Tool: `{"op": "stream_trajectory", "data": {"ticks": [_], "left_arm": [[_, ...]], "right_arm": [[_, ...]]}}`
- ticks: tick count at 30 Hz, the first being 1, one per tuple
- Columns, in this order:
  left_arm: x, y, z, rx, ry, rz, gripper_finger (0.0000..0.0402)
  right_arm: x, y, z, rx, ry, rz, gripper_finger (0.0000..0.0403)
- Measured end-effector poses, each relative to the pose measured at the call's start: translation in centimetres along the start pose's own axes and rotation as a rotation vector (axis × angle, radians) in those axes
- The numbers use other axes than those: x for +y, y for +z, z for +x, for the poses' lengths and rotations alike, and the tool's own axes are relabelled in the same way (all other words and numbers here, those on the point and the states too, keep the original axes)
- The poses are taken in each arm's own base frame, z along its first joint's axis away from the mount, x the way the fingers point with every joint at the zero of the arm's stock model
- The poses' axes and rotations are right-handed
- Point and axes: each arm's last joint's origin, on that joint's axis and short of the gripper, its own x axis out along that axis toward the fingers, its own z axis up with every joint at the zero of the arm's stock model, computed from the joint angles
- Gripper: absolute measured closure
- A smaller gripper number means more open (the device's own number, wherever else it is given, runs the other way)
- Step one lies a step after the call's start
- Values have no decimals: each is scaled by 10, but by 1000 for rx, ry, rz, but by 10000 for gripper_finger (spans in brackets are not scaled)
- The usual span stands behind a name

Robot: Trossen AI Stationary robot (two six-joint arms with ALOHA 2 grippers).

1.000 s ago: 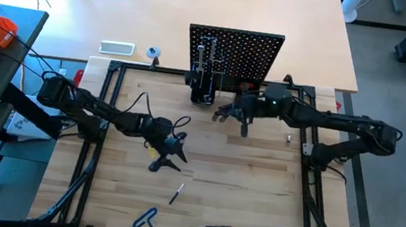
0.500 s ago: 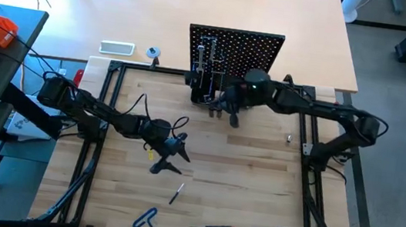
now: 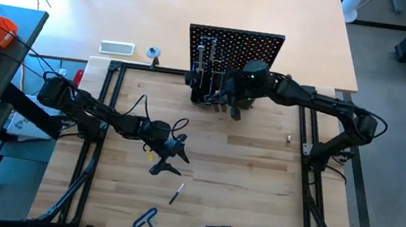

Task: Hang tools onto peg board
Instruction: Hang the wire stripper on the pegboard

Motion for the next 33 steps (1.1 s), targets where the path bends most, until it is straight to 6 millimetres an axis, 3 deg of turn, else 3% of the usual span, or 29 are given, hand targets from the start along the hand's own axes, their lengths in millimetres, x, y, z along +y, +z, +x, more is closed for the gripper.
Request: {"op": "stream_trajectory", "data": {"ticks": [7, 16, 33], "left_arm": [[0, 0, 0, -2, 2, 1, 144], [0, 0, 0, -4, 5, -14, 144], [3, -1, -1, 5, 13, -4, 144]], "right_arm": [[-7, -4, -1, -11, 16, 11, 402], [-22, -25, 15, 33, 24, 53, 402], [-29, -18, 8, -26, -14, -1, 402]]}}
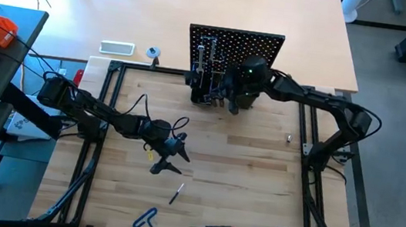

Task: Hang tools onto peg board
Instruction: Hang the wire stripper on the pegboard

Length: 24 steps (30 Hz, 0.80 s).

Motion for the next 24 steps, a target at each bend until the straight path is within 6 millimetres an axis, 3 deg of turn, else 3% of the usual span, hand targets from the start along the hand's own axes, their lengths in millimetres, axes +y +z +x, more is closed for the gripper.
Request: {"op": "stream_trajectory", "data": {"ticks": [24], "left_arm": [[0, -1, 0, 14, -1, -6, 144]], "right_arm": [[-8, -7, -6, -16, 89, 92, 402]]}}
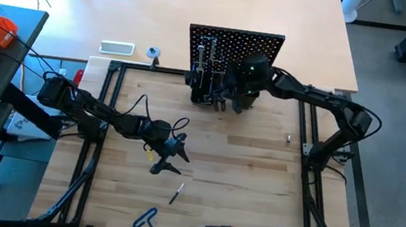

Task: Hang tools onto peg board
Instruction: Hang the wire stripper on the pegboard

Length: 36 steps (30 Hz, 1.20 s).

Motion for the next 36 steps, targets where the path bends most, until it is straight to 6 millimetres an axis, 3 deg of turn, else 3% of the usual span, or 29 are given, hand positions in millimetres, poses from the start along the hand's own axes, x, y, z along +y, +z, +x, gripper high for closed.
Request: {"op": "stream_trajectory", "data": {"ticks": [21, 29, 36], "left_arm": [[0, 0, 0, -3, 14, 6, 144], [1, 1, 0, -9, 19, 4, 144], [0, 1, 0, -6, 18, -8, 144]], "right_arm": [[-18, 0, -12, -46, -69, 3, 402], [-28, -16, 3, -19, -70, 52, 402], [-29, -15, 6, -18, -111, 24, 399]]}}
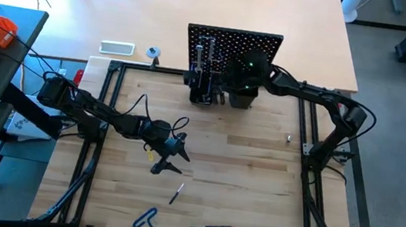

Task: Hang tools onto peg board
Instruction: Hang the wire stripper on the pegboard, then put the pick tool into the right bin on the pegboard

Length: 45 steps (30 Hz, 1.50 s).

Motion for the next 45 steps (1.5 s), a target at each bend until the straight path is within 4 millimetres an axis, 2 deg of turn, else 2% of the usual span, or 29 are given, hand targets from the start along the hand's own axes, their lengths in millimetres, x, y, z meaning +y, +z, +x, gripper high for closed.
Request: {"op": "stream_trajectory", "data": {"ticks": [11, 19, 25, 34, 45], "left_arm": [[0, 0, 0, 0, 1, 0, 144], [0, -3, 0, 30, 0, -24, 144], [0, -6, 0, 56, -1, -41, 145], [0, -7, 0, 70, -1, -65, 145], [-1, -10, 0, 102, -2, -97, 145]], "right_arm": [[0, 0, 1, 22, -66, -10, 375], [3, 0, 4, 64, -145, -15, 298], [7, 4, -5, 84, -167, -2, 260], [20, 20, -25, 96, -210, -22, 253], [47, 44, -46, 50, -191, -79, 253]]}}
